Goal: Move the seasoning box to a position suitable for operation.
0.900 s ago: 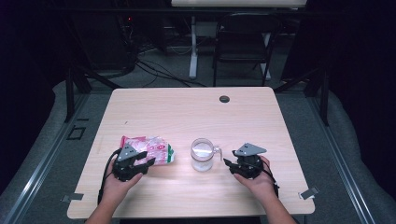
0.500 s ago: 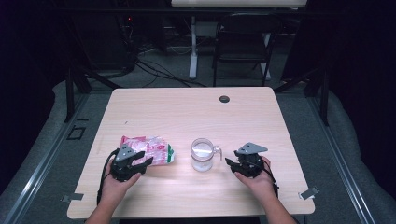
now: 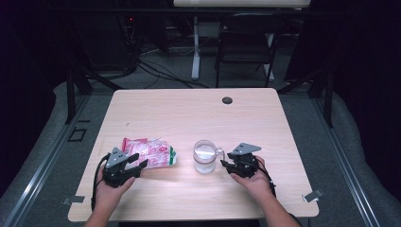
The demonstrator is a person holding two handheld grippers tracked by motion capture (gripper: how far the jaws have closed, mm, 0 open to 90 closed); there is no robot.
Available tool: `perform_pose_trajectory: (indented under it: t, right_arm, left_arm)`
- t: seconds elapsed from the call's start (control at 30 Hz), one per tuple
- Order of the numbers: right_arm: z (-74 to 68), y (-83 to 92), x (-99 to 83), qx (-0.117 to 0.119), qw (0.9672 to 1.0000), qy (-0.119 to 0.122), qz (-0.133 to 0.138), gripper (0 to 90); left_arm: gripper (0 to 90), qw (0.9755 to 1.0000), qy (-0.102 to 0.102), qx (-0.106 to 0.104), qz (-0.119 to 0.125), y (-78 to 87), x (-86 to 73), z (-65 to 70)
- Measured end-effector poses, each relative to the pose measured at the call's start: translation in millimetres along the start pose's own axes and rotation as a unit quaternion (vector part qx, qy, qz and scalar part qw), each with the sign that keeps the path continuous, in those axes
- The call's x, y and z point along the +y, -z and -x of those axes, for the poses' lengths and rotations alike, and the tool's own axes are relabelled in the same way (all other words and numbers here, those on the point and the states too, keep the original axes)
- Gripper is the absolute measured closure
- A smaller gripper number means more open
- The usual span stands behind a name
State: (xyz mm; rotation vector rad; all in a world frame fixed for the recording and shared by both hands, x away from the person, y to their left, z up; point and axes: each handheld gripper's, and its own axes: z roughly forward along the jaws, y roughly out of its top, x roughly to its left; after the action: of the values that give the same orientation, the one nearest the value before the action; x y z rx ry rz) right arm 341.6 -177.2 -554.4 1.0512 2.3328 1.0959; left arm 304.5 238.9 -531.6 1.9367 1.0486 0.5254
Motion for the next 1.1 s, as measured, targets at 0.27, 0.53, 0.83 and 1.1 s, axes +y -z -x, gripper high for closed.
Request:
perform_pose_trajectory:
  t: [0.27, 0.53, 0.83, 1.1]
  right_arm:
    - [-6.0, -18.3, 8.2, 0.001, 0.9996, 0.014, -0.024, 68.0]
    - [0.2, -29.3, 13.0, 0.011, 0.9993, -0.01, -0.034, 75.7]
    - [-2.0, -27.0, 13.0, 0.008, 0.9991, 0.011, -0.04, 76.3]
    - [-5.6, -15.9, 4.6, 0.024, 0.9984, 0.03, -0.043, 76.3]
  left_arm:
    - [53.7, 0.9999, -0.002, 0.011, 0.0, 10.7, -6.9, 0.2]
    - [54.0, 0.9997, 0.006, 0.022, 0.004, 20.3, -12.1, -2.2]
    - [54.2, 0.9999, 0.003, 0.016, 0.005, 17.5, -9.1, -0.7]
    - [55.0, 0.9999, -0.007, -0.013, 0.008, 3.2, 1.3, 6.2]
